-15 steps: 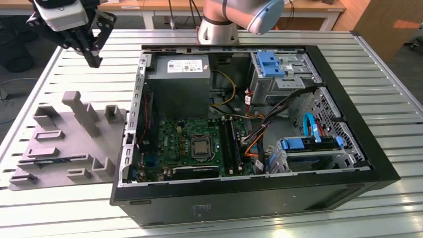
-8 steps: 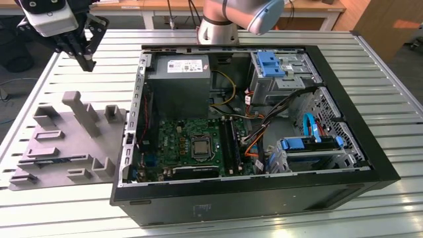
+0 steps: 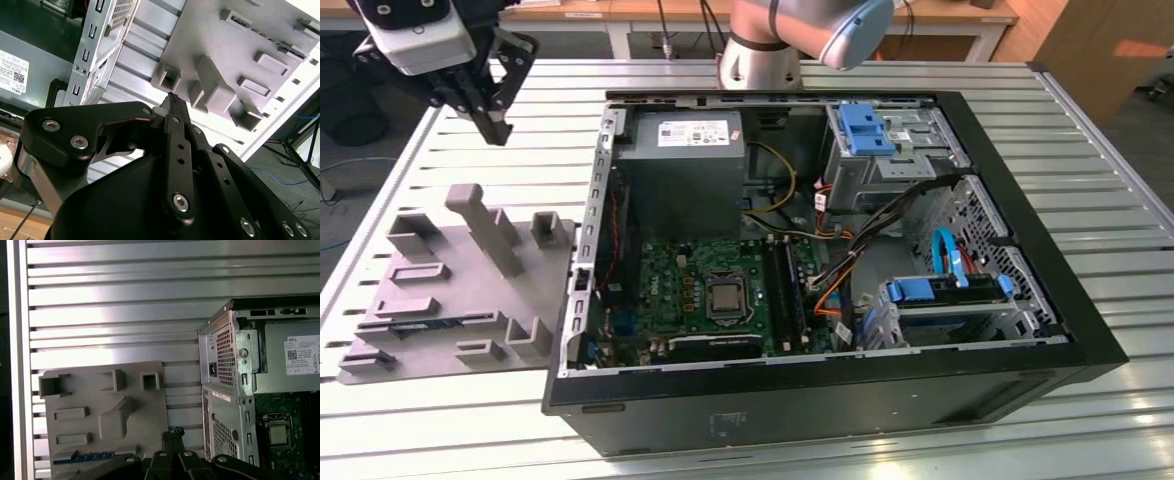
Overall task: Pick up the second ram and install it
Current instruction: 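Reach for the second ram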
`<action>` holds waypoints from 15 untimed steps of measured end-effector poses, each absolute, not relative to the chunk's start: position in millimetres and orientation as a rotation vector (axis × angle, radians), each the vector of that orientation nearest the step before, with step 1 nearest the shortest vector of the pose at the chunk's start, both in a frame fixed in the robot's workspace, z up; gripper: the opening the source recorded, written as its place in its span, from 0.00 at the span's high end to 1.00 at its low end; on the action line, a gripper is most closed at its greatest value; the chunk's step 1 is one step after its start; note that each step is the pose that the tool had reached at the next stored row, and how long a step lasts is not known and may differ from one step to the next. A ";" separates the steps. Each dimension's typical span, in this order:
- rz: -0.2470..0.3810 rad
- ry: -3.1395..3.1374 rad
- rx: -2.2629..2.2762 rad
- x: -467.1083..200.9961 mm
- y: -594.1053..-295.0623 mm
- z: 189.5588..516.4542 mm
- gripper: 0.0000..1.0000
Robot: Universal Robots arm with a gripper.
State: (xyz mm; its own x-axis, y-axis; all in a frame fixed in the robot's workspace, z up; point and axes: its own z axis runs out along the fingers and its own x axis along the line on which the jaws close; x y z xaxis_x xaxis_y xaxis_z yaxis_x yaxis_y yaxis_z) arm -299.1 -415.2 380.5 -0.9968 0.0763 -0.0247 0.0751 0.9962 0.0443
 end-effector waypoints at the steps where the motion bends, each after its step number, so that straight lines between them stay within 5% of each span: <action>1: 0.068 3.112 0.118 -299.5 -416.2 380.3 0.89; 15: 0.068 3.112 0.117 -318.6 -436.1 375.7 0.89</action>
